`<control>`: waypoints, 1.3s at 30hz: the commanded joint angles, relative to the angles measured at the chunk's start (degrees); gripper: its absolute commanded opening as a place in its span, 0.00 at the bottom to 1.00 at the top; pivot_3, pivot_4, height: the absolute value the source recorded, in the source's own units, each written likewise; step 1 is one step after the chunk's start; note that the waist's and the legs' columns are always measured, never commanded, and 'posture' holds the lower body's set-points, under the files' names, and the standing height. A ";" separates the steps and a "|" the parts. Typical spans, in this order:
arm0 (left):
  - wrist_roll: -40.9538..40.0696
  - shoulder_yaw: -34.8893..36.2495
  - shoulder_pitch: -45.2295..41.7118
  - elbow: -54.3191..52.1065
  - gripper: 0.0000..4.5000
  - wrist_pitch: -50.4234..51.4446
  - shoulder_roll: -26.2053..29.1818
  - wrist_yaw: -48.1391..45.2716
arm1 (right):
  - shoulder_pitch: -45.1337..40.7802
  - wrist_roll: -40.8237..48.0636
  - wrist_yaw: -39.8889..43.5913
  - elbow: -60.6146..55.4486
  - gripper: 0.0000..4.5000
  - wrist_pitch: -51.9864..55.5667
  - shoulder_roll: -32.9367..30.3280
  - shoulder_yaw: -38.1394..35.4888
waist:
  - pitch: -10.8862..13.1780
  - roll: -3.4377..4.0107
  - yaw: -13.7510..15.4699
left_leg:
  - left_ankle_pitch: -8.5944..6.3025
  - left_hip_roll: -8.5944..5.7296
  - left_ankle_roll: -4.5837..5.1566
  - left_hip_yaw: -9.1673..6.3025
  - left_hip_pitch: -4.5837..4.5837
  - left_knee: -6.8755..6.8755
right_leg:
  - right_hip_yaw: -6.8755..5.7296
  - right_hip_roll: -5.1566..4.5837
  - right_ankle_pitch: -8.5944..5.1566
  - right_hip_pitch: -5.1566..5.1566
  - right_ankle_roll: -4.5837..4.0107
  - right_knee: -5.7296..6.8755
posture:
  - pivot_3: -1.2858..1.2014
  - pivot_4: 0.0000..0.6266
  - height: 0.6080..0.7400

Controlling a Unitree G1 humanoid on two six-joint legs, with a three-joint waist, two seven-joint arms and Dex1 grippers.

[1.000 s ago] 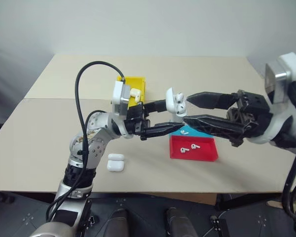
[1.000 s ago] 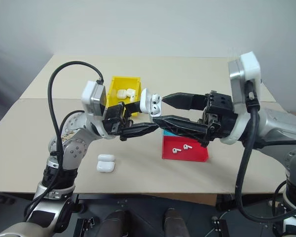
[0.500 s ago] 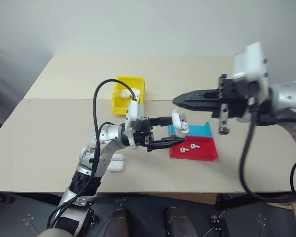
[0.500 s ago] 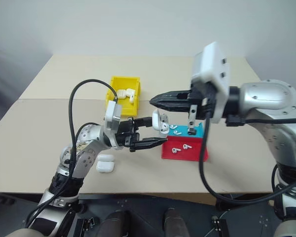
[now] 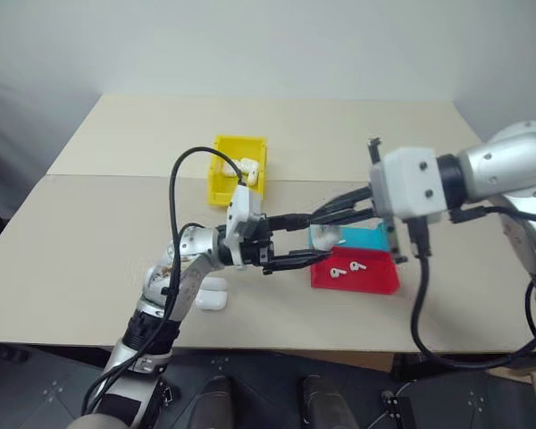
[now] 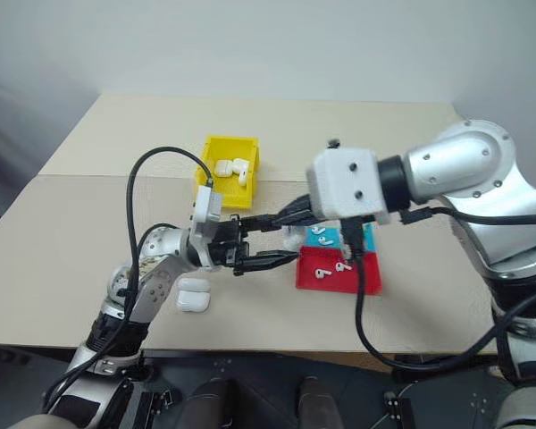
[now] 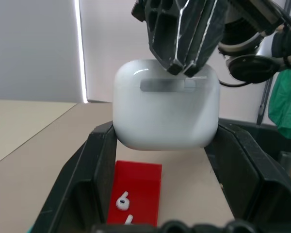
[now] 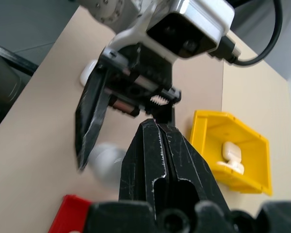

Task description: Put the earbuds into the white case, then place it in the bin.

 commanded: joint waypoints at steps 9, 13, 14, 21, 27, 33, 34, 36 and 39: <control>0.10 4.60 0.50 -6.12 0.60 -0.80 -3.44 11.05 | 2.86 12.49 -20.77 -2.53 0.00 18.31 6.93 -19.91 | 0.00 0.00 -0.04 | 0.01 0.02 0.00 -0.03 0.06 0.04 | 0.03 0.03 0.08 0.02 -0.12 0.12 | 0.52 0.24 1.00; 2.45 7.09 0.68 -7.91 0.60 0.54 -5.57 21.71 | 9.82 20.09 -28.13 -7.74 0.00 25.29 8.62 -27.78 | 0.00 0.00 0.35 | 0.01 0.00 0.00 -0.07 0.05 0.03 | -0.01 0.01 0.08 0.11 -0.11 0.04 | 0.52 0.24 1.00; 3.15 7.72 0.46 -7.92 0.60 0.80 -6.06 24.26 | 11.33 20.37 -29.22 -8.88 0.00 26.25 8.28 -28.09 | 0.00 0.00 0.33 | 0.01 0.00 0.00 -0.07 0.04 0.03 | -0.02 0.00 0.08 0.12 -0.11 0.03 | 0.52 0.24 1.00; 14.65 13.37 -5.31 0.26 0.60 -0.69 -10.60 48.56 | 17.18 30.77 -39.12 -13.91 0.00 41.25 7.39 -26.70 | 0.00 -0.01 -0.05 | 0.07 -0.04 0.11 -0.09 0.12 0.07 | 0.00 0.01 0.15 0.20 -0.04 0.08 | 0.52 0.24 1.00; 29.49 7.35 -13.56 18.61 0.60 3.21 -6.74 57.42 | 18.19 32.93 -45.03 -16.13 0.00 42.64 10.02 -24.88 | 0.00 -0.02 -0.07 | 0.10 -0.09 0.16 -0.13 0.22 0.05 | -0.02 0.02 0.12 0.33 0.04 0.03 | 0.52 0.24 1.00; 31.20 8.10 -23.57 40.18 0.60 -4.86 -8.96 58.72 | 17.80 34.17 -47.77 -16.42 0.00 41.70 11.18 -24.48 | 0.01 -0.03 0.30 | 0.10 -0.12 0.16 -0.15 -0.08 0.04 | -0.12 -0.06 0.21 0.19 0.01 -0.17 | 0.52 0.24 1.00; 31.65 8.15 -25.43 44.04 0.60 -6.62 -9.17 59.25 | 17.82 34.22 -47.90 -16.57 0.00 41.55 11.24 -24.48 | 0.01 -0.03 0.35 | 0.10 -0.13 0.16 -0.16 -0.14 0.04 | -0.13 -0.06 0.22 0.13 0.00 -0.16 | 0.52 0.24 1.00; 31.61 8.48 -28.82 50.27 0.68 -8.02 -9.25 58.21 | 17.90 34.16 -48.24 -16.90 0.00 41.23 11.35 -24.36 | 0.01 -0.03 0.40 | 0.10 -0.13 0.16 -0.17 -0.27 0.04 | -0.13 -0.06 0.22 0.01 0.00 -0.15 | 0.52 0.24 1.00; 31.59 8.92 -31.23 54.62 0.89 -10.76 -9.26 57.96 | 18.14 34.37 -48.63 -17.31 0.00 40.82 11.37 -24.37 | 0.01 -0.03 0.15 | 0.10 -0.13 0.16 -0.16 -0.29 0.01 | -0.12 -0.06 0.22 -0.02 -0.01 -0.16 | 0.52 0.24 1.00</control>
